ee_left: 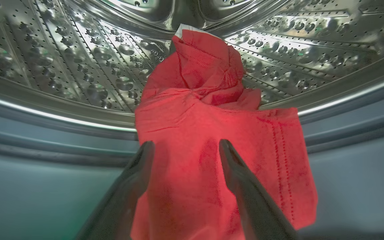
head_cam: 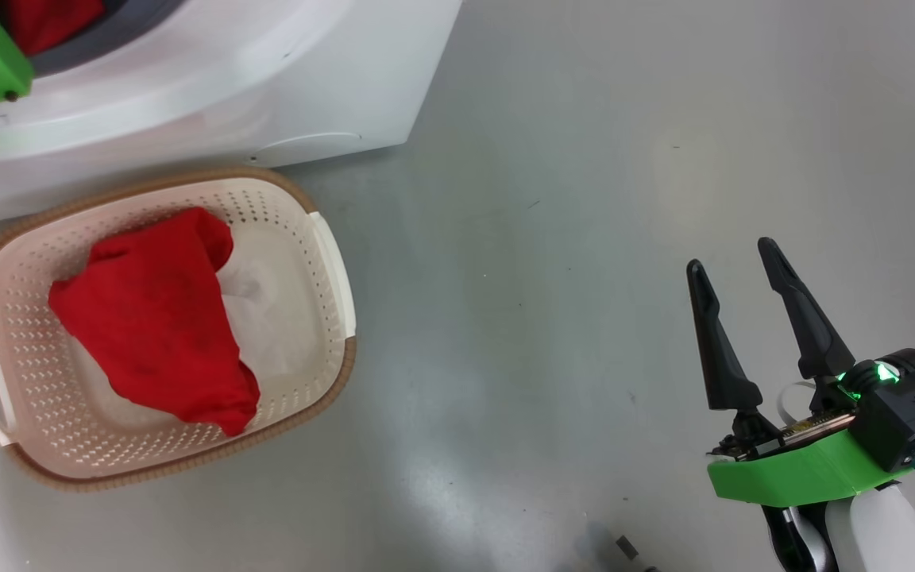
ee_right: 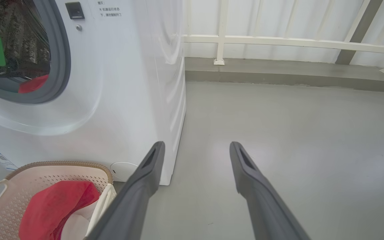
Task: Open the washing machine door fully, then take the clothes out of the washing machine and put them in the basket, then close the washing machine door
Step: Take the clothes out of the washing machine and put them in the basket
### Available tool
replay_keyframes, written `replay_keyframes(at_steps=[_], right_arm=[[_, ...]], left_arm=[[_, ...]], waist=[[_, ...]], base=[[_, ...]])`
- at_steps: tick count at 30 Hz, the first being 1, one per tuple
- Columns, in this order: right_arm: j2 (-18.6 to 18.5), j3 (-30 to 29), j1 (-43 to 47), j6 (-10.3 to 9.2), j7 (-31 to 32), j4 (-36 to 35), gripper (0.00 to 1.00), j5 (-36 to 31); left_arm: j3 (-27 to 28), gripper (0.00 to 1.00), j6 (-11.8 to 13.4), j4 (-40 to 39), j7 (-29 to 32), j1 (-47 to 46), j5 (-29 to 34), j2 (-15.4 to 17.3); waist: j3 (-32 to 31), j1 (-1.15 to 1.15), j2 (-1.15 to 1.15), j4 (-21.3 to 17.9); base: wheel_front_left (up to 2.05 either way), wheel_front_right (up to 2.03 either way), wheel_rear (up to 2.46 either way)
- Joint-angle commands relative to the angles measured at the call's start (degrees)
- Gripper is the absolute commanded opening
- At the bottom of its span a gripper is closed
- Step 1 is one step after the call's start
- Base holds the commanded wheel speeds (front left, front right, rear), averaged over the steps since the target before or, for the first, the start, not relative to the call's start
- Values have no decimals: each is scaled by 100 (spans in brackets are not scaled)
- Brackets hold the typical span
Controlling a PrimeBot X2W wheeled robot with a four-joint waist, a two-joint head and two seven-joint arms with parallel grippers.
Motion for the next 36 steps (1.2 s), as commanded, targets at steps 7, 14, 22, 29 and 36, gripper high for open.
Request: replay_keyframes(at_steps=[7,14,22,29,36], right_arm=[[-73,218,21,36,-36,-79,100,10],[-73,234,47,36,-36,-77,100,24],[-73,274,39,36,-36,-54,100,64],[-73,232,10,36,-36,-43,100,94],[-73,209,-26,36,-36,-37,100,107]], left_arm=[[-265,100,172,78,422,-104,270,486],[-440,100,220,146,647,-43,366,527],[-500,22,213,182,792,5,328,541],[-489,0,36,180,796,-2,202,475],[-545,0,2,32,223,-40,221,517]], waist=[[-34,0,0,-158],[-17,0,0,-207],[-8,0,0,-228],[29,0,0,-197],[60,0,0,-131]], base=[[0,0,0],[0,0,0],[0,0,0],[0,0,0],[0,0,0]])
